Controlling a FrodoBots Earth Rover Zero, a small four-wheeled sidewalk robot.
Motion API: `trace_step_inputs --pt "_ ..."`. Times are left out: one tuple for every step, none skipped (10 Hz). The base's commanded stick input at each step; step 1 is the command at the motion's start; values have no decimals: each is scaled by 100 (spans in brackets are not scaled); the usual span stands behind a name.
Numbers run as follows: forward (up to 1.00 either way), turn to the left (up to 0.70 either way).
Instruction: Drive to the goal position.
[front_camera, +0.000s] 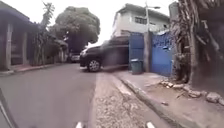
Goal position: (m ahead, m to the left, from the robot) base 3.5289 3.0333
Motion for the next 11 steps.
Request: trace_step_inputs --pt "4 0" --pt "4 0" --pt "4 0" --pt "4 0" --pt "4 0" --pt "4 0" --pt "4 0" --pt "4 0" --pt "4 0" --pt "4 0" --pt "4 0"
